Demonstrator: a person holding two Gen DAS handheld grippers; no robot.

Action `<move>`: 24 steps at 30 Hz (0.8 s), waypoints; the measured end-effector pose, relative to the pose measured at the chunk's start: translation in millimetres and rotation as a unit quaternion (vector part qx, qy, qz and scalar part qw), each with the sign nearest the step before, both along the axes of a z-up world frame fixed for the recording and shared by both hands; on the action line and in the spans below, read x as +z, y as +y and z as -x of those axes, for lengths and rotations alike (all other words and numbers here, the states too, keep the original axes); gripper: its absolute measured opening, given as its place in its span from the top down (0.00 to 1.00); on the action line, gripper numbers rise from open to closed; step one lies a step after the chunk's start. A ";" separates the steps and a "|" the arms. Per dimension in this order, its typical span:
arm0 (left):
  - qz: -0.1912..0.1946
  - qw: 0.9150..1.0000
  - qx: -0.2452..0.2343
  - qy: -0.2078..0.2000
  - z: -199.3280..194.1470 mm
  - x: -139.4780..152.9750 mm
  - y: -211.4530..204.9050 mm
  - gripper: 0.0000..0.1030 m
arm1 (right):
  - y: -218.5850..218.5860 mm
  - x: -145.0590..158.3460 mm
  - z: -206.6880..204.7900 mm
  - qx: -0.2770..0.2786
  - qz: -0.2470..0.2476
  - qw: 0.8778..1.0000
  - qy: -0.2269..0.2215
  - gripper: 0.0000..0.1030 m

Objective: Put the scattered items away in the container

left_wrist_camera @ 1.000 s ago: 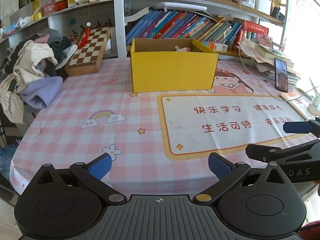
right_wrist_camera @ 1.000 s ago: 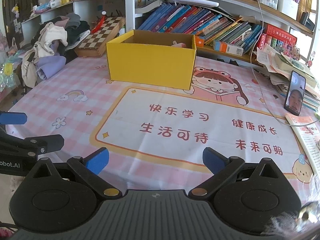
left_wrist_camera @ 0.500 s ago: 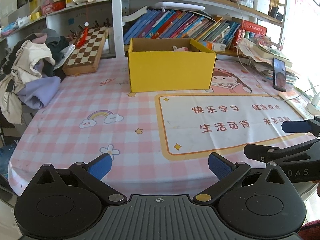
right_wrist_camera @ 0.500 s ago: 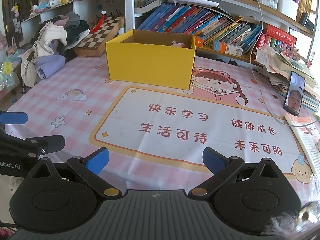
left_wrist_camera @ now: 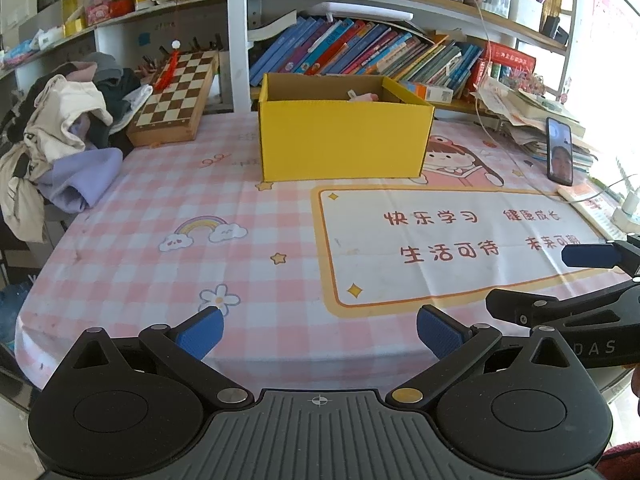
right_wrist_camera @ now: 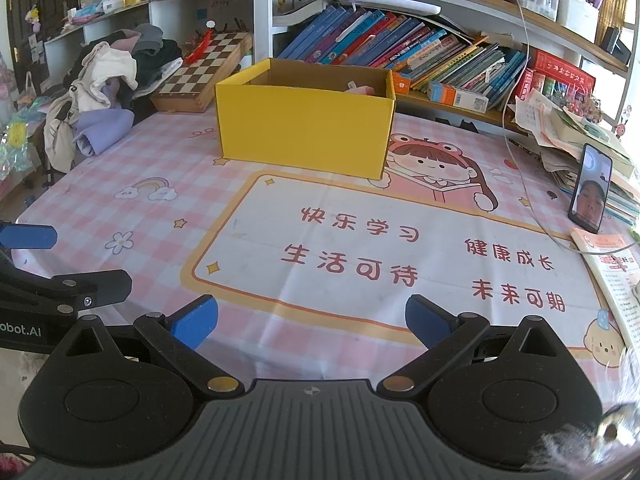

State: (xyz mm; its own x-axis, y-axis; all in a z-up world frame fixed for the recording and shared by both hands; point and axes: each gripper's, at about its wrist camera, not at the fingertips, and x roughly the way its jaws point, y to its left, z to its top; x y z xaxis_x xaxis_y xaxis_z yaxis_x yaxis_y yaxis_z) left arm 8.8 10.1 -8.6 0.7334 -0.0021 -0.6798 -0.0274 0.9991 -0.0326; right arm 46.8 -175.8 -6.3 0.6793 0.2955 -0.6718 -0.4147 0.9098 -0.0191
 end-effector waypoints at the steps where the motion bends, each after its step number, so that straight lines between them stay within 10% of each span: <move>1: 0.000 1.000 0.000 0.000 0.1 0.0 0.1 0.00 | 0.1 0.1 0.2 0.000 0.000 1.000 0.000 0.02; 24: 0.003 1.000 0.001 0.004 0.0 -2.4 0.1 0.00 | 1.4 -2.2 1.3 0.001 0.002 1.000 0.005 0.02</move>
State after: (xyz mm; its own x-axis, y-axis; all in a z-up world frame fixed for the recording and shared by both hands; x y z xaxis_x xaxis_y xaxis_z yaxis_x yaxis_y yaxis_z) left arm 8.8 10.2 -11.0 0.7277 -0.0039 -0.6859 -0.0306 0.9988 -0.0382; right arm 45.5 -174.4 -8.6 0.6726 0.2934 -0.6794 -0.4164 0.9090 -0.0197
